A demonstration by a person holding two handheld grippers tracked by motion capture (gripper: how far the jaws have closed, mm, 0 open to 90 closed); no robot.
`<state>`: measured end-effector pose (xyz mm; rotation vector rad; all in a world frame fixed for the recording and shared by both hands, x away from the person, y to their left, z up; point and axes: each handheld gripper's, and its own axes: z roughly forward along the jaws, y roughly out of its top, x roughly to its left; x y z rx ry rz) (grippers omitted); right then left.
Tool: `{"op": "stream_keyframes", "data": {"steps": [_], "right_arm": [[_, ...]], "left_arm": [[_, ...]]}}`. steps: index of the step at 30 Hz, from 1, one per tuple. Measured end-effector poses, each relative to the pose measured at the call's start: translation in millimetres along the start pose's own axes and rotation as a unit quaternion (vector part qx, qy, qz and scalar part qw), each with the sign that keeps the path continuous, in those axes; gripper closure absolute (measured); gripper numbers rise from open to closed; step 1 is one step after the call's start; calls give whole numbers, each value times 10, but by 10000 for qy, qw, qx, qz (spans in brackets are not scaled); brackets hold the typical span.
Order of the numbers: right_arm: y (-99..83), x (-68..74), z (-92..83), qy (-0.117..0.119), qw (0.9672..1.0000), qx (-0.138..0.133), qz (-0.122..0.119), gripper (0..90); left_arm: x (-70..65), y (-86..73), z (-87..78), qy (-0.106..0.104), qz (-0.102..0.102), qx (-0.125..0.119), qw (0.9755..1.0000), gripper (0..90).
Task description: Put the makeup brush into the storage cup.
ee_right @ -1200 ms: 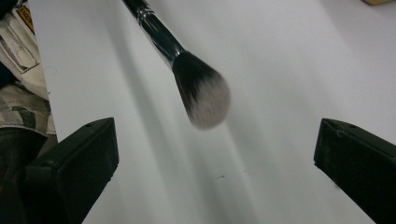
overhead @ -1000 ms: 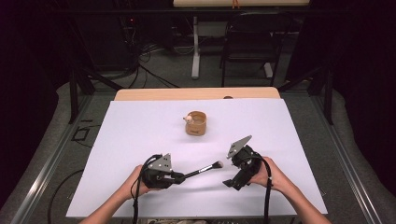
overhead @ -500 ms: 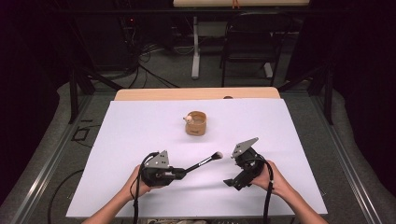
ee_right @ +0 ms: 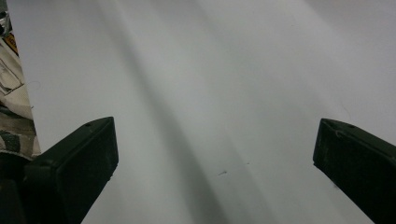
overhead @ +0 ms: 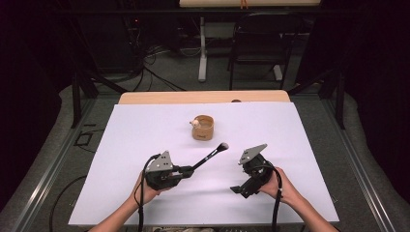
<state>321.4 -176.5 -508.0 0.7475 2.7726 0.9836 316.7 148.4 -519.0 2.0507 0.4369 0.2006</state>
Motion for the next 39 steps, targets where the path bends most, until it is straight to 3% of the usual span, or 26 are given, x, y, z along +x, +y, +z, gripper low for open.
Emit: {"op": "stream_keyframes", "data": {"steps": [20, 39], "right_arm": [[62, 21, -7, -13, 9997, -228, 12, 0], [89, 48, -5, 64, 9994, -326, -19, 0]], "left_arm": [[13, 14, -10, 354, -108, -488, 9981, 794], [0, 30, 75, 361, -306, -930, 9945, 794]]}}
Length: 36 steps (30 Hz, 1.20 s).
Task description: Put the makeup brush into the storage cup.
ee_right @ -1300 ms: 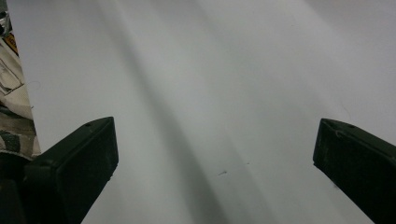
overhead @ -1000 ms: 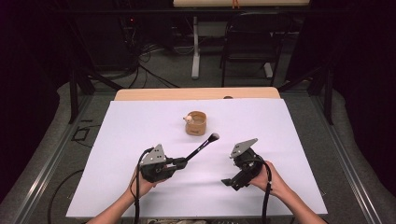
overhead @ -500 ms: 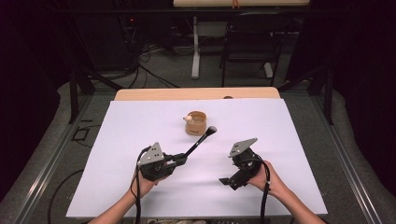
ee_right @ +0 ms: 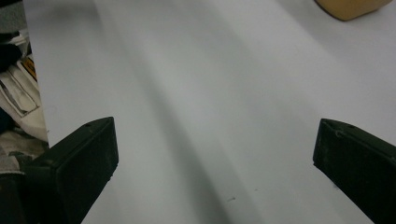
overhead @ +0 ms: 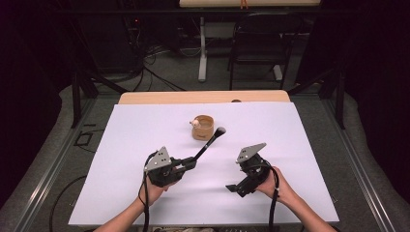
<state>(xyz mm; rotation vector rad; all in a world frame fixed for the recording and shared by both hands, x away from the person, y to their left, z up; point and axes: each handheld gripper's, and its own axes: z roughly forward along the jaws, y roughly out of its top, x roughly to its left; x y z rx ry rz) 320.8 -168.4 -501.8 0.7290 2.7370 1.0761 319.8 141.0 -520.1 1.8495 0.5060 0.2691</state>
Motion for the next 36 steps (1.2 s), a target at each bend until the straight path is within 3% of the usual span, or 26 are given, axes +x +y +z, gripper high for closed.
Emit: {"op": "stream_keyframes", "data": {"steps": [2, 12, 19, 20, 29, 36], "right_arm": [[4, -7, -14, 21, 10000, -75, 47, 0], [16, -35, -42, -55, 9995, -273, 172, 0], [64, -30, -75, 0, 9979, -595, 239, 0], [73, -31, -82, 37, 9975, -658, 270, 0], [184, -23, -106, 140, 9928, -1131, 382, 0], [296, -37, -100, 347, 9871, -1516, 385, 0]], "left_arm": [[-5, -2, 8, 99, -12, -39, 9999, 794], [1, -14, 26, 90, -44, -135, 9999, 794], [-4, -17, 34, 55, -14, -94, 9999, 794], [-13, -20, 37, 129, -26, -90, 9999, 794], [-16, -31, 64, 43, -11, -23, 10000, 794], [-27, -36, 72, 41, 7, 1, 10000, 794]]}}
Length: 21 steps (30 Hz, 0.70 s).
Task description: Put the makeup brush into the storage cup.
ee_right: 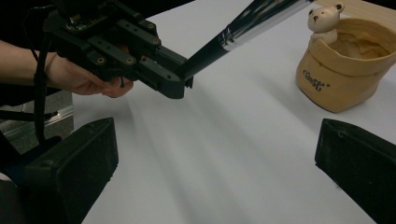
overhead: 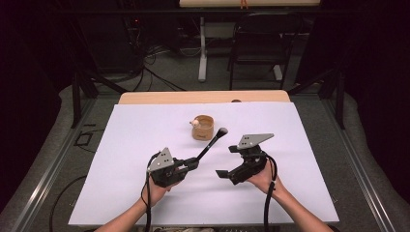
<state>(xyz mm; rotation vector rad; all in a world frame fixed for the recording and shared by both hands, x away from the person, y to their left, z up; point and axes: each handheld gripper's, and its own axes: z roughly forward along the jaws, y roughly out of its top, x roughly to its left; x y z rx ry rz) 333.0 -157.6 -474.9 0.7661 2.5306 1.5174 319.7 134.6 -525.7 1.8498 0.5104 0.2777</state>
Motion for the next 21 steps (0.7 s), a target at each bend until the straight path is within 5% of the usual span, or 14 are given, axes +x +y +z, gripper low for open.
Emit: {"op": "stream_keyframes", "data": {"steps": [5, 9, 21], "right_arm": [[59, -18, 15, -107, 9998, -177, 5, 0], [84, -40, -4, -133, 9988, -467, 29, 93], [122, -58, 45, -241, 9975, -646, 132, 281]], "left_arm": [[0, -5, 6, -53, 26, 12, 10000, 794], [-1, -10, 13, -58, 18, 31, 10000, 793], [-42, -11, 64, -79, 105, 90, 9999, 793]]}}
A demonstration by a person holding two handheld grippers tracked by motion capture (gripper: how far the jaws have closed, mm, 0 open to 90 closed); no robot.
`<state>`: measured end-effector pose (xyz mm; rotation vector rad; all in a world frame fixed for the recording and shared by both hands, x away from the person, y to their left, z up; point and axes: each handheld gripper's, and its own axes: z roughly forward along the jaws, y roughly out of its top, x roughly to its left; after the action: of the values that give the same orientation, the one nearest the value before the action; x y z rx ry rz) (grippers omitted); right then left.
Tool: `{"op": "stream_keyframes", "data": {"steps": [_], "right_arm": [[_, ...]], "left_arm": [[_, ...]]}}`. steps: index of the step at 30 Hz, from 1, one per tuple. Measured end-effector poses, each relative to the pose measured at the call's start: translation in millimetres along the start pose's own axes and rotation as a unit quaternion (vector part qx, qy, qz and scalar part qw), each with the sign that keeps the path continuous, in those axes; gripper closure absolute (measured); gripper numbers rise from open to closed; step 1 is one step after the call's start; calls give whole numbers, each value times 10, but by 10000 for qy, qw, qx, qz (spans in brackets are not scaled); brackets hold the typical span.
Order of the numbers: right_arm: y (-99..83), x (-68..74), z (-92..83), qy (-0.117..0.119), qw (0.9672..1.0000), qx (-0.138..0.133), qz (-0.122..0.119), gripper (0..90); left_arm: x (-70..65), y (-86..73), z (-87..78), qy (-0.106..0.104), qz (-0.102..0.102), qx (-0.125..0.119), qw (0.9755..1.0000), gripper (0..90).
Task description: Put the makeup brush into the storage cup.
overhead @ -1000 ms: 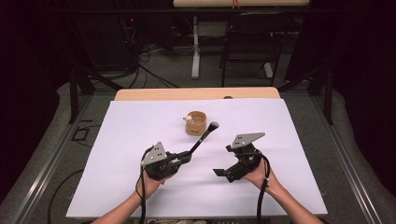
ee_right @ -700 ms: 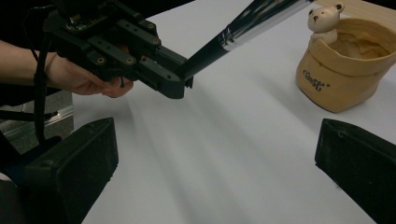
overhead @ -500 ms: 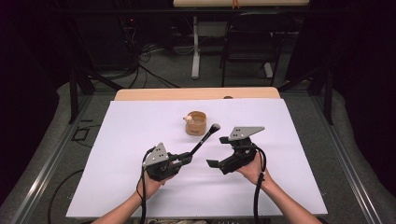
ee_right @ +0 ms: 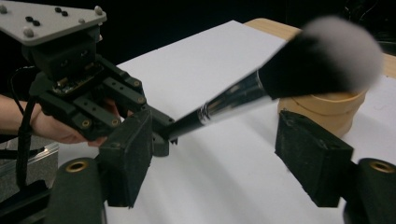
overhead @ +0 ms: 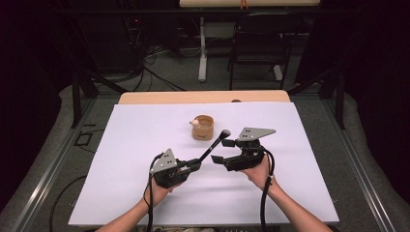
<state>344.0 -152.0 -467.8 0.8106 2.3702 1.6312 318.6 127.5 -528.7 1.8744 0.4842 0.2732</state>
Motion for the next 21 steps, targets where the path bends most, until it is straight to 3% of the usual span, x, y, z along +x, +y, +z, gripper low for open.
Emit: {"op": "stream_keyframes", "data": {"steps": [13, 21], "right_arm": [[21, 28, 102, -130, 9999, -90, 67, 570], [9, 28, 109, -81, 9997, -144, 202, 610]], "left_arm": [[-15, -11, 23, -4, 34, 63, 10000, 792], [-31, -15, 52, -41, 116, 172, 9998, 792]]}}
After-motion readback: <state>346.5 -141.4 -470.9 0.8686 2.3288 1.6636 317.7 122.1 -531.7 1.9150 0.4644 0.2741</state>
